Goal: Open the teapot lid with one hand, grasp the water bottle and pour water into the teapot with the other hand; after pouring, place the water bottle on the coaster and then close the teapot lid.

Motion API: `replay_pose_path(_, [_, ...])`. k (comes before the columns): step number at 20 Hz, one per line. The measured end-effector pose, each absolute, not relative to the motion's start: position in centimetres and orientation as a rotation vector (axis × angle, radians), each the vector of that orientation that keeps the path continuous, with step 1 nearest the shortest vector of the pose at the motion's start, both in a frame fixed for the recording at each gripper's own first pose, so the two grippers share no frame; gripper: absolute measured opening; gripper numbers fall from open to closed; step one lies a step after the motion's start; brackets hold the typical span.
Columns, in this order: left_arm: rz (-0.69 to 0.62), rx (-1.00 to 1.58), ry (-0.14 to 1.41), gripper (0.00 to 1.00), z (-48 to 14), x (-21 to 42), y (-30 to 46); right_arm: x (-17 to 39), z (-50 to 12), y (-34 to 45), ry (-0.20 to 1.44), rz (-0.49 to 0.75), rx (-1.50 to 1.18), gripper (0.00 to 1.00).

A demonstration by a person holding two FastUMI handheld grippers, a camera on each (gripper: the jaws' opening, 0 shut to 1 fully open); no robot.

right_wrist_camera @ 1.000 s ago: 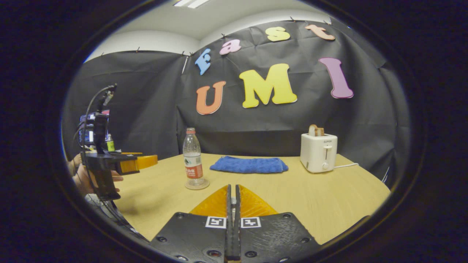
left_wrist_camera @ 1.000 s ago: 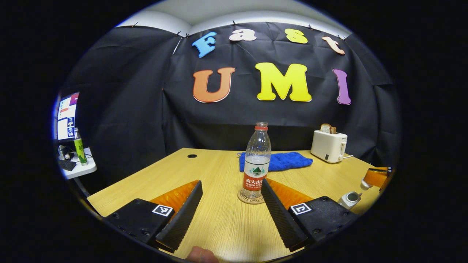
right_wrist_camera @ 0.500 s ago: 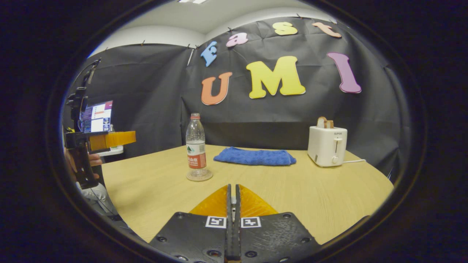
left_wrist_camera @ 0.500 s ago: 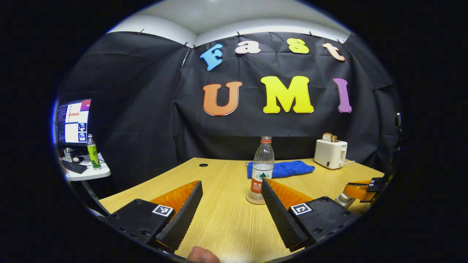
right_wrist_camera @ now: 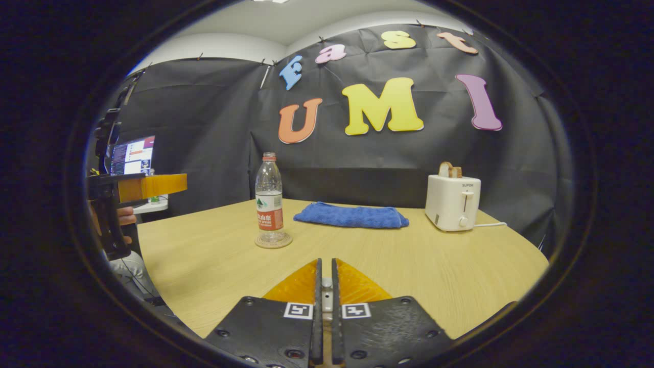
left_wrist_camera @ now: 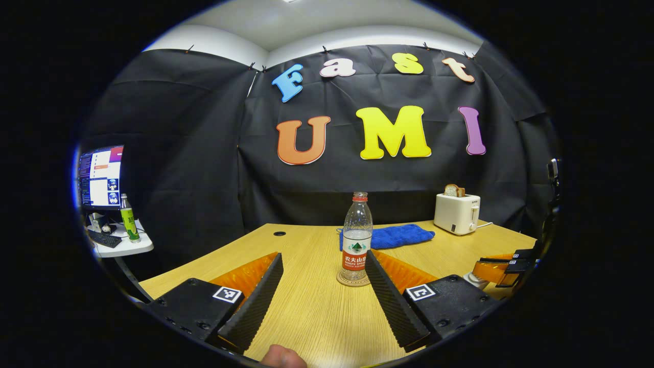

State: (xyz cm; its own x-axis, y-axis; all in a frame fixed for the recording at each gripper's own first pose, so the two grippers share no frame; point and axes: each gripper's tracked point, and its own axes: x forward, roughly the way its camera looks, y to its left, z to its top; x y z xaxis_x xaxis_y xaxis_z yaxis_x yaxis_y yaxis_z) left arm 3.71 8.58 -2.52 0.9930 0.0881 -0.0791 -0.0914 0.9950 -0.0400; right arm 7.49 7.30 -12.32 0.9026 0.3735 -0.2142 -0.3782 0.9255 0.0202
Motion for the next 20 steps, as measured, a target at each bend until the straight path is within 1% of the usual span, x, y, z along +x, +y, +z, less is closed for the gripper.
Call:
replay_pose_path(1, [0.086,-0.053,0.070,1.00,-2.2,3.7,7.9,7.0,-11.3,7.1,0.199,0.382,-0.016,0.14])
replay_pose_path(4, [0.080,-0.051,0.042,1.00,-1.1,3.4,6.1,6.5,-8.2,6.2,0.141,0.335,-0.011,0.92])
replay_pose_path(5, [0.078,-0.040,0.026,1.00,-0.5,3.3,5.5,6.3,-6.7,5.5,0.112,0.299,-0.015,0.98])
replay_pose_path(7, [0.078,-0.050,0.004,1.00,0.5,2.8,4.3,5.6,-4.3,3.8,0.074,0.210,-0.032,0.97])
replay_pose_path(9, [0.042,-0.079,0.011,1.00,0.8,2.4,2.0,4.3,-2.2,2.9,0.044,0.148,-0.035,0.98])
replay_pose_path(11, [0.045,-0.060,0.012,1.00,1.1,1.8,1.5,2.9,-0.6,1.8,0.013,0.091,-0.029,0.99])
replay_pose_path(17, [0.033,-0.003,-0.014,1.00,1.6,-0.1,1.2,0.4,0.8,0.3,-0.001,0.018,-0.033,0.97])
replay_pose_path(20, [0.037,-0.025,-0.047,0.99,3.1,-0.1,1.9,0.0,1.4,1.1,-0.001,0.015,-0.032,0.98])
